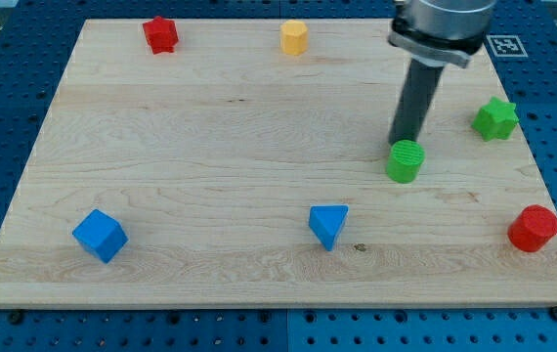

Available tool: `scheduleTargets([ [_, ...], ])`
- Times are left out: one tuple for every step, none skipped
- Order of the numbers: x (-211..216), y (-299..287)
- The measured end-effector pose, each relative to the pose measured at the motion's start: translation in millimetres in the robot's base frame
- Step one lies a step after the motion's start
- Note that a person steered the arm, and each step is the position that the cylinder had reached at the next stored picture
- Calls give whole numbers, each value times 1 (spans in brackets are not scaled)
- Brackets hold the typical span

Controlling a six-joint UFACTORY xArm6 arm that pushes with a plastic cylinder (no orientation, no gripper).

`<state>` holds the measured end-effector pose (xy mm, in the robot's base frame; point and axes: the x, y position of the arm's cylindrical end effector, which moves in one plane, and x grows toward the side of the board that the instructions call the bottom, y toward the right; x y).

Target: Place the green circle into the red circle

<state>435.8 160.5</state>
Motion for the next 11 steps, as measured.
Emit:
scheduleTargets([
  [38,30],
  [55,43],
  [24,20],
  [-8,-10],
  [-12,-36],
  [29,-15],
  [75,28],
  [66,28],
  [55,-5],
  [92,-15],
  [111,1],
])
